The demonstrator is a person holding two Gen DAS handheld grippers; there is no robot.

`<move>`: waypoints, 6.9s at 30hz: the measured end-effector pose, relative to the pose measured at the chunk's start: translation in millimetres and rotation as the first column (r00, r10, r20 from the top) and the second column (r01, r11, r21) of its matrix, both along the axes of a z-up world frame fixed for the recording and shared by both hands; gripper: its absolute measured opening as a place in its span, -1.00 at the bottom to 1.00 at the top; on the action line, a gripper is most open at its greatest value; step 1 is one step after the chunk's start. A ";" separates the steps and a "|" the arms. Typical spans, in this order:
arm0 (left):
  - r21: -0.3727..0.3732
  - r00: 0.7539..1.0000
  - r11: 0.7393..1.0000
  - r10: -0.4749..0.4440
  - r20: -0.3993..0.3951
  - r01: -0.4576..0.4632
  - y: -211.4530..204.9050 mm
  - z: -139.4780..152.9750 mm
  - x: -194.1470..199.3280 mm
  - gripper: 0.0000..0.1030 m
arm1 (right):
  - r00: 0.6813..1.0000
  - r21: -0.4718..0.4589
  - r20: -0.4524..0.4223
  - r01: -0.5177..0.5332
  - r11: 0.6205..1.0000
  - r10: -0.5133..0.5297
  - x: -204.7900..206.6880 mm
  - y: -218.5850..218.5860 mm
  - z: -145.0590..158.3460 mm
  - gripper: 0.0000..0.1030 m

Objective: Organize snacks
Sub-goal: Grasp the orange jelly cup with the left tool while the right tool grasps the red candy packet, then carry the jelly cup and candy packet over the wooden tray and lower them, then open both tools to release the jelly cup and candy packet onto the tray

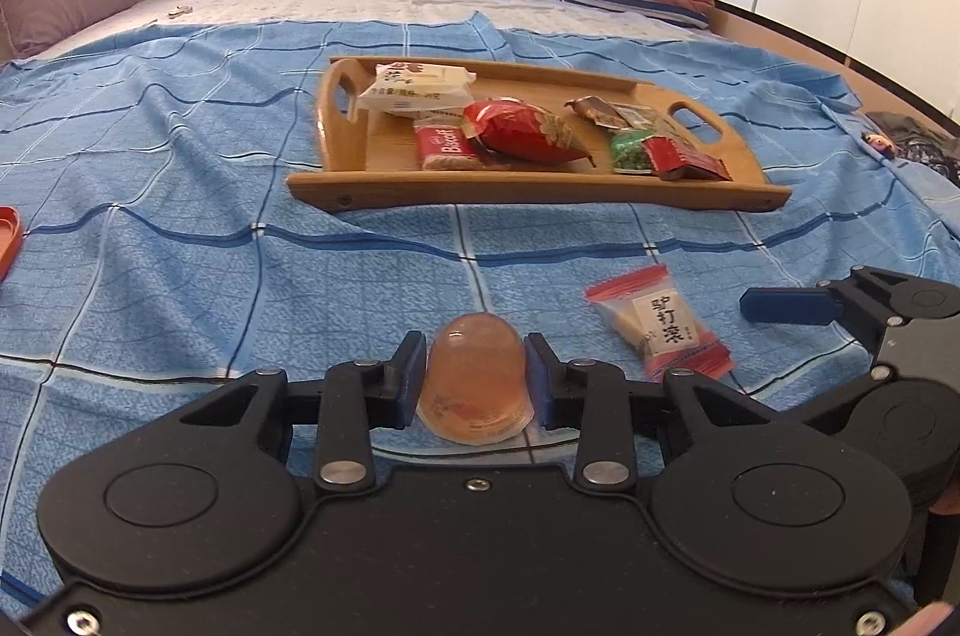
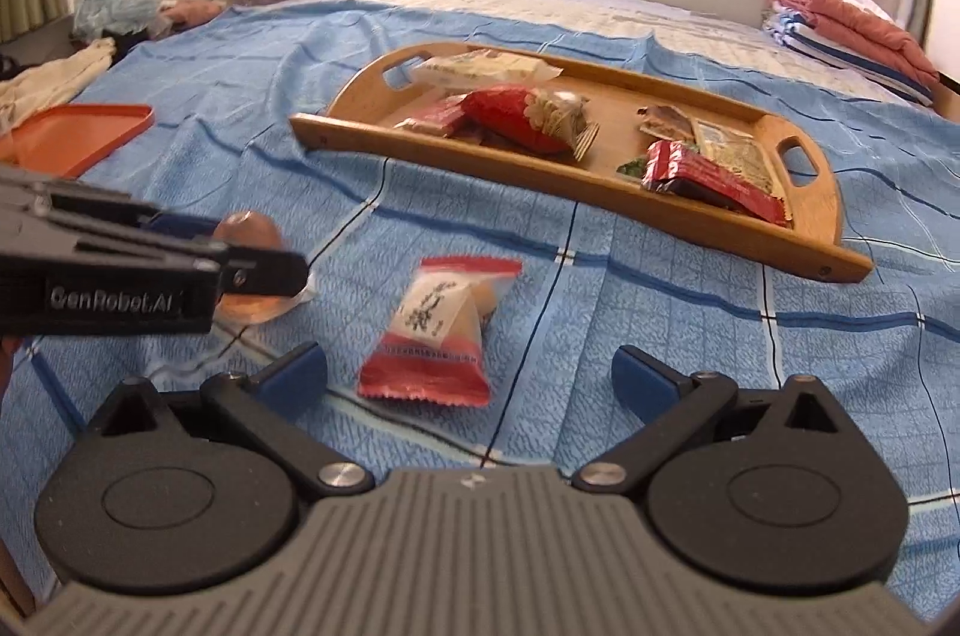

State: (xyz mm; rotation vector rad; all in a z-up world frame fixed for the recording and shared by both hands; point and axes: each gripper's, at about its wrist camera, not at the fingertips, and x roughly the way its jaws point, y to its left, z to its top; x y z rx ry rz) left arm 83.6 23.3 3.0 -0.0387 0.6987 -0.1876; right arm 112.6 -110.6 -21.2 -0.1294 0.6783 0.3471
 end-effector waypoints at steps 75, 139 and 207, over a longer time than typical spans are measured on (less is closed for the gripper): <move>0.025 0.997 0.999 0.036 0.070 -0.038 -20.1 33.8 -38.0 -0.19 | 0.985 0.118 0.070 0.152 0.981 -0.160 -39.0 -1.2 37.4 -0.26; -0.039 0.999 0.998 0.054 -0.006 -0.054 -54.4 55.4 263.0 -0.19 | 0.965 0.204 -0.004 0.259 0.944 -0.264 223.5 -53.1 57.7 -0.26; 0.059 0.996 0.996 0.069 0.054 -0.072 -21.0 61.4 221.1 0.91 | 0.966 0.237 0.024 0.246 0.940 -0.259 190.2 -58.5 68.5 0.77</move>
